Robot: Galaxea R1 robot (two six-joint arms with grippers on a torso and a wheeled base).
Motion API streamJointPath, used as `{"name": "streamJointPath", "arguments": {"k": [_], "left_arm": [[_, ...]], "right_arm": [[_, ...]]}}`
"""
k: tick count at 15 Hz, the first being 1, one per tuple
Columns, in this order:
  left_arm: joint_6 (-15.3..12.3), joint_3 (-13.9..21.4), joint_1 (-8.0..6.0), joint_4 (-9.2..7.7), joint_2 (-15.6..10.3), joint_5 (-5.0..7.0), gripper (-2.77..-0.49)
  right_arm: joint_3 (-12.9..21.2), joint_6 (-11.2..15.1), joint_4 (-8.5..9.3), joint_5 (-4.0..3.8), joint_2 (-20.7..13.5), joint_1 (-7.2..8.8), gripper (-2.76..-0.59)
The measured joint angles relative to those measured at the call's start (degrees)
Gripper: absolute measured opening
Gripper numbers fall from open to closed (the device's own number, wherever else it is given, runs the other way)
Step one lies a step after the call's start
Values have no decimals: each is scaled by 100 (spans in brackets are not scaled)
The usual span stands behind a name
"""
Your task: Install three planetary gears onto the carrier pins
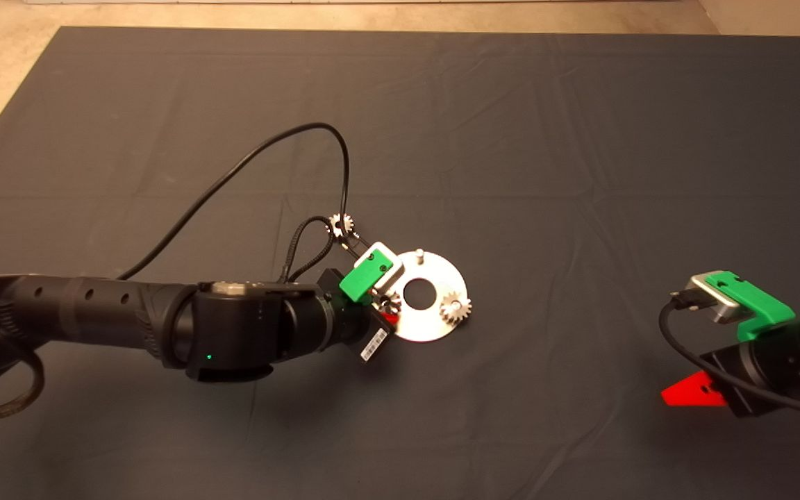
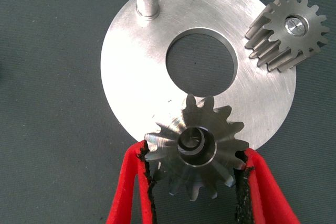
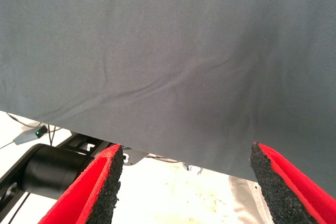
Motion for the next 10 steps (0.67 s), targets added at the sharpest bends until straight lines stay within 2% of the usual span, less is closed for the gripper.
{"name": "streamJointPath", "arguments": {"k": [3,5,10], "left_arm": [[73,0,44,61,0,0,-266],[235,0,44,59,-2,4,-266],[494,0,41,-20,0,11,-266]], "right_arm": [[0,0,1,1,0,0,-158],[0,0,0,0,0,0,-158],[0,0,0,1,-1,0,-158]]}}
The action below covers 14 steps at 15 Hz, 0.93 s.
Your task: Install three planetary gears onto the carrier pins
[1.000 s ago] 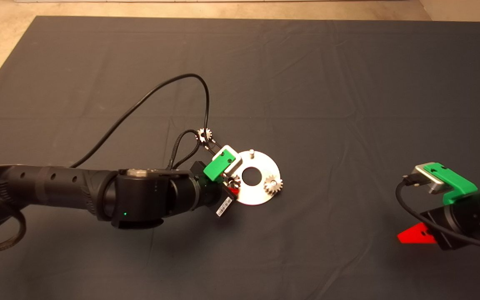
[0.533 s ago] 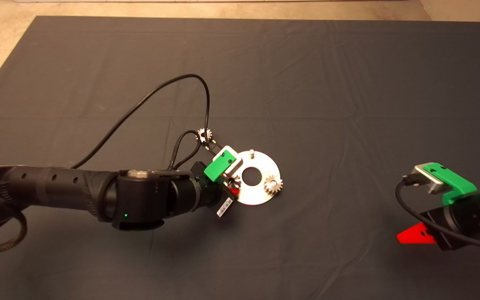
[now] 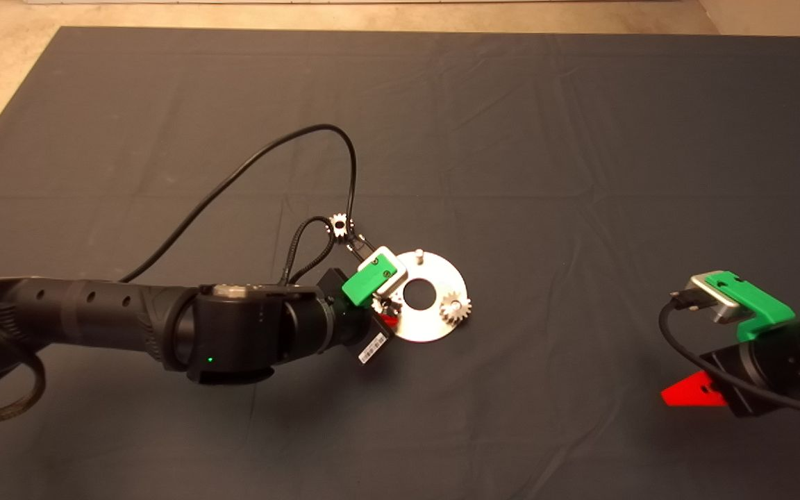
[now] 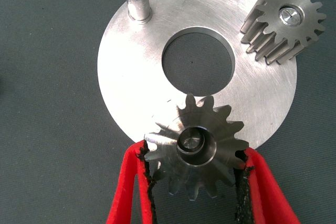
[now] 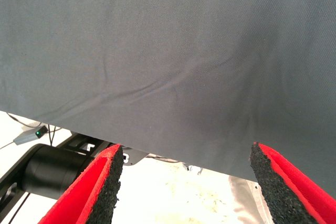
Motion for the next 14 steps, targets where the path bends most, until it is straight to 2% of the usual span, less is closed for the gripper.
{"name": "streamJointPath", "arguments": {"k": [2,4,9,12,14], "left_arm": [[30,0,0,-16,4,17,-266],[183,0,-4,-77,28,69,-266],[199,0,-9,-123,28,78,-266],[348,0,-39,-267,28,78,-266],[367,-40,-4,-529,26,140,-265]], "right_arm": [[0,0,0,0,1,0,-158],[0,0,0,0,0,0,-158],[0,0,0,0,0,0,-158],[0,0,0,0,0,0,-158],[0,0,2,-6,-3,0,-158]]}}
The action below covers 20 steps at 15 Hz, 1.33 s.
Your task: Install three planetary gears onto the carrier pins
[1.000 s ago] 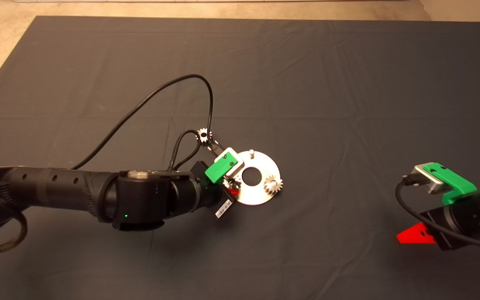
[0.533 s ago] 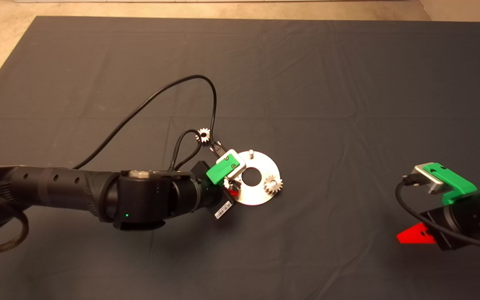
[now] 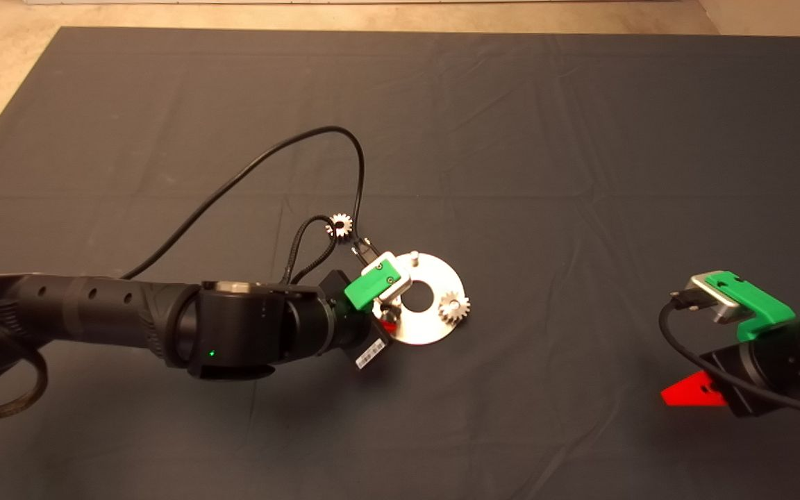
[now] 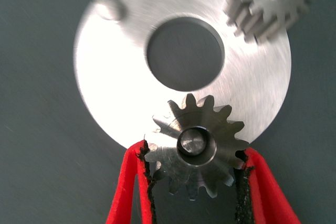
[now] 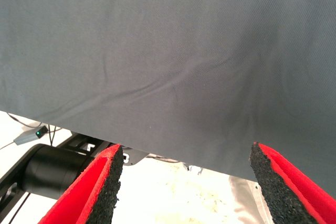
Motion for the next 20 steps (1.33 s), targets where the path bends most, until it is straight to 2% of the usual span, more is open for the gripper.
{"name": "streamJointPath", "arguments": {"k": [3,4,6,7,12,14,20], "left_arm": [[15,-4,1,-41,0,1,-264],[15,-12,4,-60,0,9,-255],[15,-15,4,-77,0,22,-255],[17,-15,4,-79,0,22,-245],[17,-23,4,-105,-2,50,-231],[17,-23,4,-132,-17,102,-216],[17,-22,4,-149,-50,132,-182]], "right_arm": [[0,0,-1,11,3,2,-158],[0,0,-2,11,2,0,-158],[0,0,-2,11,2,0,-158],[0,0,0,11,2,2,-158],[0,0,-2,11,2,2,-158],[0,0,-2,13,0,0,-158],[0,0,-2,17,2,0,-158]]}}
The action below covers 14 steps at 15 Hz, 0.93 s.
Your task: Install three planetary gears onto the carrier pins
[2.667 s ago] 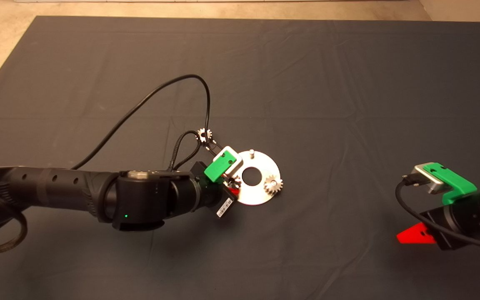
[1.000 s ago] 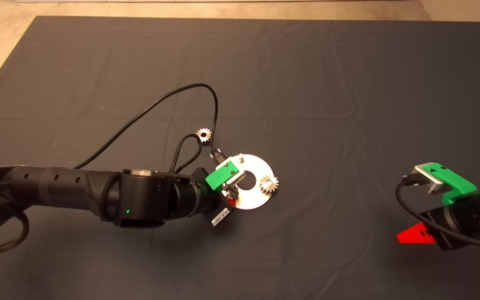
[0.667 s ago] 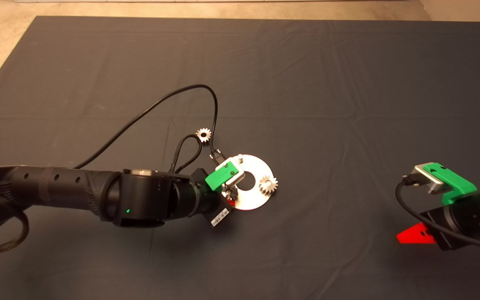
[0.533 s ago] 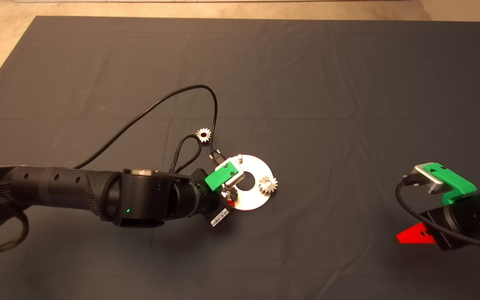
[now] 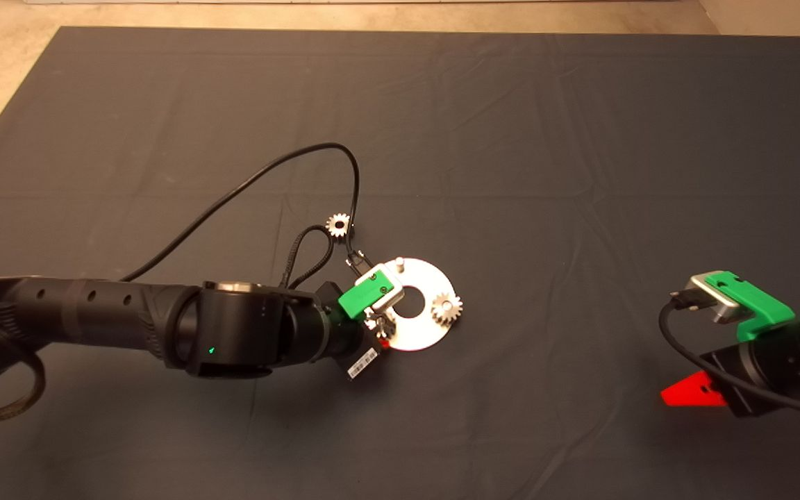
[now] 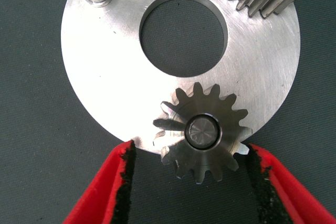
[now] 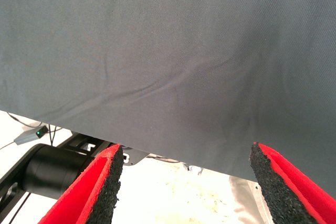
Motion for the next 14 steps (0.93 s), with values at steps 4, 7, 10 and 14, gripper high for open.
{"name": "streamJointPath", "arguments": {"k": [4,7,10,14], "left_arm": [[0,337,-158,-159,-359,470,-161],[0,600,-521,-367,-880,594,-148],[14,816,-610,-527,-1423,640,-148],[41,835,-764,-534,-1517,501,-148]], "right_arm": [[0,0,0,2,1,0,-158],[2,0,0,55,1,0,-158],[2,0,2,210,4,0,-158],[2,0,6,369,1,0,-158]]}}
